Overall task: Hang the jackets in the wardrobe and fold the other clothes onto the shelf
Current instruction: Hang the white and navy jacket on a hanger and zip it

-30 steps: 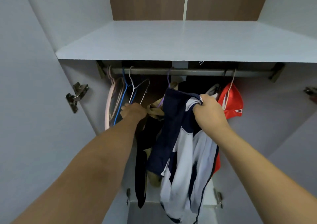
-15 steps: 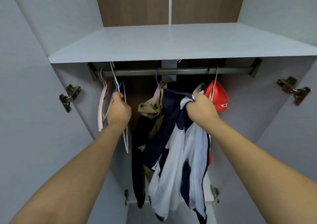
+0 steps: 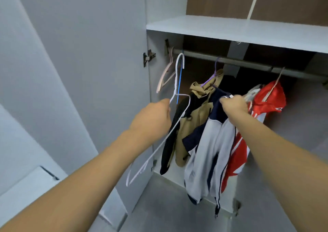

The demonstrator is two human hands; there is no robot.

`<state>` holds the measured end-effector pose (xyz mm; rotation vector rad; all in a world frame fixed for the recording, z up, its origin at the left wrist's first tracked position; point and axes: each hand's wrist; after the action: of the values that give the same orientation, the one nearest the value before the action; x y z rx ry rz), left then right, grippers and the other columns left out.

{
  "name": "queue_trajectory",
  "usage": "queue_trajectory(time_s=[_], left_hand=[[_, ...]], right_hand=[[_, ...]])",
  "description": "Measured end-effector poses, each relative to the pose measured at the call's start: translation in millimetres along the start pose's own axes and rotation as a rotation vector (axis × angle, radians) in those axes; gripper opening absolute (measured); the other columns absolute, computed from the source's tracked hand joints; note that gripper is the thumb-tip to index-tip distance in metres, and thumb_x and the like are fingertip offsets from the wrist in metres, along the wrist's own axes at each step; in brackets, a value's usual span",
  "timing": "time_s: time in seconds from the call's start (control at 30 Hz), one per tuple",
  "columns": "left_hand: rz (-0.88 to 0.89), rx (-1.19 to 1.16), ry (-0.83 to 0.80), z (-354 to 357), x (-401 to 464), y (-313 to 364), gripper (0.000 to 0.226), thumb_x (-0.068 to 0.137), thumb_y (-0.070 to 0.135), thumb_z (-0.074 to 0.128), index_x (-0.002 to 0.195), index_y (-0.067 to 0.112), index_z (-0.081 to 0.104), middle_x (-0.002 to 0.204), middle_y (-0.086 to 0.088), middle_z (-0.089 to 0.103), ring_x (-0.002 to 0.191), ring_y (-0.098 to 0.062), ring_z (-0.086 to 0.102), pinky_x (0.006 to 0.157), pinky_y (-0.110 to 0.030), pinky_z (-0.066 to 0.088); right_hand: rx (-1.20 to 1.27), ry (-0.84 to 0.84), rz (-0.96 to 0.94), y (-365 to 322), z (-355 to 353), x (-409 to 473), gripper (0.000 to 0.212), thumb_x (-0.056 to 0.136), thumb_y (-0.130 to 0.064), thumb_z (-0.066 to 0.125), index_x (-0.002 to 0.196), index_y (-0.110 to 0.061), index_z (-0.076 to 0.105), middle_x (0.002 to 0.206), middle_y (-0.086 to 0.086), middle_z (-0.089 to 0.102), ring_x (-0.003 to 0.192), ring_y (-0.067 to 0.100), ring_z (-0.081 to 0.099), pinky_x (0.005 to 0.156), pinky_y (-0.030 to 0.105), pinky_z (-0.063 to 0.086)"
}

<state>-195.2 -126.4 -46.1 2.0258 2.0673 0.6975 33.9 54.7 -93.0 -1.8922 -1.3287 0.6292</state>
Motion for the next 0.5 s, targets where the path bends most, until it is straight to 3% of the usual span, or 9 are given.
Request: queue_trajectory(time_s=[0.13,0.3,0.4,0.43,0.5], left_hand=[[0.062,-0.027,-0.003,-37,-54,17,0.022,0.103,0.018,0.037,0.109,0.008,0.055,0.082,-0.012,0.061,0.074,-0.031,0.057,0.071,-0.045,0.052],[0.105,-0.05,-0.044,-61,-94,29,0.024,0.104,0.021,0.038,0.108,0.006,0.057,0.085,-0.011,0.062,0.081,-0.03,0.057,0.077,-0.045,0.049],[0.122,-0.026,-0.067,-53,-101,34,0.022,0.104,0.02,0.037,0.099,0.006,0.054,0.074,-0.009,0.055,0.073,-0.03,0.053,0.069,-0.042,0.046],[0.128,-0.02,-0.072,-49,-101,35,0.023,0.104,0.02,0.037,0.1,0.006,0.054,0.075,-0.01,0.056,0.073,-0.03,0.053,0.069,-0.042,0.046],[0.154,-0.025,-0.065,-37,-101,36,0.025,0.104,0.022,0.036,0.109,0.006,0.056,0.084,-0.014,0.062,0.079,-0.033,0.058,0.073,-0.046,0.05]], right_hand=[[-0.046,-0.053,0.045,12,-1,-15,0.04,0.088,-0.029,0.057,0.115,-0.001,0.062,0.119,0.02,0.064,0.109,0.037,0.06,0.081,0.036,0.046],[-0.067,-0.06,-0.07,21,-11,-37,0.017,0.088,-0.026,0.056,0.092,-0.011,0.061,0.102,0.018,0.067,0.086,0.034,0.061,0.069,0.034,0.044],[-0.001,-0.096,-0.13,16,-19,-51,0.014,0.09,-0.024,0.054,0.097,-0.016,0.063,0.1,0.014,0.067,0.09,0.034,0.063,0.077,0.039,0.053],[0.035,-0.102,-0.16,13,-23,-58,0.01,0.091,-0.021,0.053,0.094,-0.019,0.063,0.096,0.011,0.069,0.09,0.032,0.064,0.076,0.038,0.054],[0.135,-0.163,-0.269,7,-34,-75,0.028,0.092,-0.013,0.047,0.087,-0.031,0.067,0.076,0.0,0.071,0.076,0.02,0.069,0.06,0.027,0.053]])
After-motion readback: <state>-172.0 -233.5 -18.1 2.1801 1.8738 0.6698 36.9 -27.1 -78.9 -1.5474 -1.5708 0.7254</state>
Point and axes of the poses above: each hand's wrist, its own x-axis towards the middle knuckle, its own z-axis out of the palm, y = z × x
